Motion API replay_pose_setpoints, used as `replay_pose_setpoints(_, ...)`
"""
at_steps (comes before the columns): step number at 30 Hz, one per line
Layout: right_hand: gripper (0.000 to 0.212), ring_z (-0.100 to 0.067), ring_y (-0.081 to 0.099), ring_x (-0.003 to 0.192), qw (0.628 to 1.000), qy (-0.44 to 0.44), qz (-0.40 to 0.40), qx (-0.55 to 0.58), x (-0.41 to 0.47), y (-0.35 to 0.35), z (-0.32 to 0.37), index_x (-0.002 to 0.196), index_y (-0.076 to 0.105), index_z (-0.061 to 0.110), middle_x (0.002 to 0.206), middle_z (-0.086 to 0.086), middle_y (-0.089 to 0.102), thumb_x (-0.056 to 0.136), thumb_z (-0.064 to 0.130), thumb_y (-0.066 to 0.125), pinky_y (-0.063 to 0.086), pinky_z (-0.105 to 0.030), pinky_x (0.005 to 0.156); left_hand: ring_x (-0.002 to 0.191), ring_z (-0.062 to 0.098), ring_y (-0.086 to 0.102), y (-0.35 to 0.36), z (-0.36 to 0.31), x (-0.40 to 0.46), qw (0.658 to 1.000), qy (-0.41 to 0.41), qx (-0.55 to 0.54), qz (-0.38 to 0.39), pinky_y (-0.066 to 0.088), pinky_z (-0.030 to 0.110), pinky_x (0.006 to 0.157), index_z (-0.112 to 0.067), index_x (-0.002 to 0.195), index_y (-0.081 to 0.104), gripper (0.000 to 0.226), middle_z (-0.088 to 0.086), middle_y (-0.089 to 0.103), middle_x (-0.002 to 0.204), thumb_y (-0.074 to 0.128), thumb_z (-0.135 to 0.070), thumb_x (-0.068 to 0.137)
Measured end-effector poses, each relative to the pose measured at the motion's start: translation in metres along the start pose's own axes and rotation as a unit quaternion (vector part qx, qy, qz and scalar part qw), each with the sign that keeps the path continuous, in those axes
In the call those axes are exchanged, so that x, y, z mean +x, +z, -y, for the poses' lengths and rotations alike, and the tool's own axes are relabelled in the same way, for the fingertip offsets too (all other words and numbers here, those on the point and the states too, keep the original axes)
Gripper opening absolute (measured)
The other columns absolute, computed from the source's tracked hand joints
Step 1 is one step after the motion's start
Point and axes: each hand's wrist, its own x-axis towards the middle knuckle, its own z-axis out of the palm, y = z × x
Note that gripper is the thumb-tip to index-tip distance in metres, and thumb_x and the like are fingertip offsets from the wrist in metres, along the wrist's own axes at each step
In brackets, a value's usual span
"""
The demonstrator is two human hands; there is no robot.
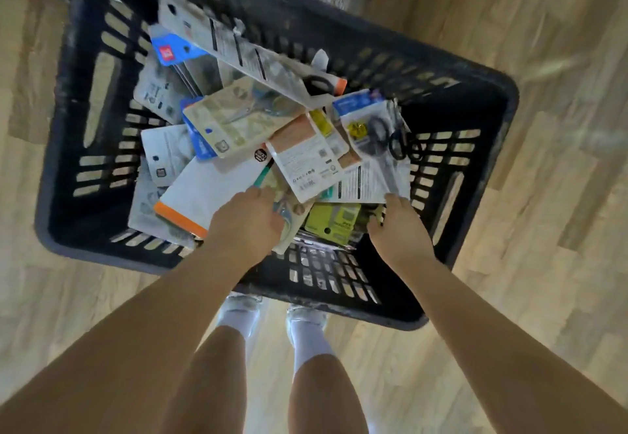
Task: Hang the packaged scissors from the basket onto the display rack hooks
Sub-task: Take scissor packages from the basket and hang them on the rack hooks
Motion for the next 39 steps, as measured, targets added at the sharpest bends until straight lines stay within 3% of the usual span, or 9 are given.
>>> replay_pose_setpoints(11,0.061,-0.035,0.031,0.129,0.989,0.027,-0.139,-0.040,0.107,0.028,-0.014,0.135,0.036,0.000,0.141,-0.020,0.034,0.092,0.039,0.054,0.024,-0.039,0.108,0.103,0.033,0.045,0.038,-0.019,0.072,0.982,0.054,0.038,-0.178,0.038,0.039,0.077,0.001,0.111,0.051,0.028,0.019,0.045,0.118,0.045,-0.020,0.094)
replay_pose_setpoints(19,0.064,-0.032,0.036,0.125,0.986,0.034,-0.158,0.034,0.118,0.025,-0.016,0.135,0.038,0.002,0.134,-0.016,0.040,0.087,0.037,0.064,0.035,-0.041,0.102,0.087,0.026,0.044,0.040,-0.016,0.071,0.970,-0.076,-0.162,-0.167,0.031,0.033,0.069,0.000,0.115,0.042,0.023,0.017,0.038,0.124,0.044,-0.006,0.093)
replay_pose_setpoints(22,0.058,-0.029,0.038,0.125,0.981,0.028,-0.168,0.090,0.117,0.025,-0.018,0.132,0.042,0.006,0.132,-0.012,0.042,0.086,0.034,0.065,0.036,-0.038,0.100,0.108,0.029,0.043,0.037,-0.016,0.066,0.992,-0.013,0.030,-0.120,0.038,0.034,0.079,-0.006,0.123,0.032,0.046,0.015,0.030,0.129,0.058,-0.012,0.086)
replay_pose_setpoints(25,0.055,-0.025,0.037,0.125,0.974,0.016,-0.187,0.130,0.114,0.028,-0.019,0.131,0.045,0.006,0.130,-0.011,0.046,0.085,0.029,0.066,0.034,-0.033,0.099,0.111,0.028,0.044,0.038,-0.004,0.072,0.958,0.079,0.250,-0.115,0.041,0.032,0.086,-0.013,0.120,0.018,0.074,0.014,0.027,0.126,0.072,-0.027,0.071)
replay_pose_setpoints(27,0.051,-0.024,0.035,0.126,0.967,0.006,-0.199,0.156,0.109,0.031,-0.016,0.129,0.047,0.006,0.132,-0.011,0.044,0.085,0.023,0.066,0.032,-0.026,0.097,0.105,0.030,0.053,0.038,0.003,0.083,0.926,0.106,0.342,-0.117,0.045,0.035,0.083,-0.011,0.123,0.031,0.087,0.015,0.046,0.121,0.079,-0.031,0.054)
replay_pose_setpoints(30,0.037,-0.022,0.042,0.116,0.959,-0.010,-0.212,0.186,0.100,0.037,-0.008,0.116,0.053,0.001,0.128,-0.010,0.042,0.085,0.016,0.067,0.028,-0.011,0.083,0.111,0.035,0.055,0.032,0.000,0.097,0.912,0.144,0.356,-0.146,0.048,0.038,0.088,-0.005,0.129,0.044,0.080,0.019,0.055,0.124,0.069,-0.027,0.056)
replay_pose_setpoints(34,0.027,-0.005,0.048,0.072,0.937,0.044,-0.119,0.326,0.095,0.047,0.002,0.097,0.043,0.009,0.091,0.001,0.049,0.086,0.011,0.068,0.038,-0.004,0.052,0.142,0.033,0.013,0.033,-0.009,0.107,0.929,0.126,0.327,-0.122,0.026,0.043,0.108,-0.007,0.148,-0.002,0.073,0.017,0.003,0.156,0.024,-0.017,0.081)
replay_pose_setpoints(37,0.029,-0.017,0.063,0.082,0.892,0.105,-0.060,0.436,0.093,0.053,0.006,0.102,0.046,0.008,0.097,-0.006,0.061,0.084,0.010,0.069,0.053,-0.020,0.068,0.142,0.033,0.015,0.031,-0.003,0.107,0.937,0.137,0.288,-0.140,0.027,0.046,0.105,-0.009,0.150,0.009,0.073,0.015,0.008,0.157,0.041,-0.016,0.085)
replay_pose_setpoints(39,0.028,-0.011,0.064,0.071,0.863,0.133,-0.021,0.486,0.088,0.051,0.007,0.105,0.049,0.007,0.094,-0.005,0.064,0.085,0.011,0.069,0.053,-0.017,0.059,0.141,0.034,0.022,0.024,-0.002,0.103,0.940,0.155,0.264,-0.151,0.028,0.047,0.103,-0.007,0.149,0.021,0.073,0.016,0.019,0.155,0.055,-0.018,0.085)
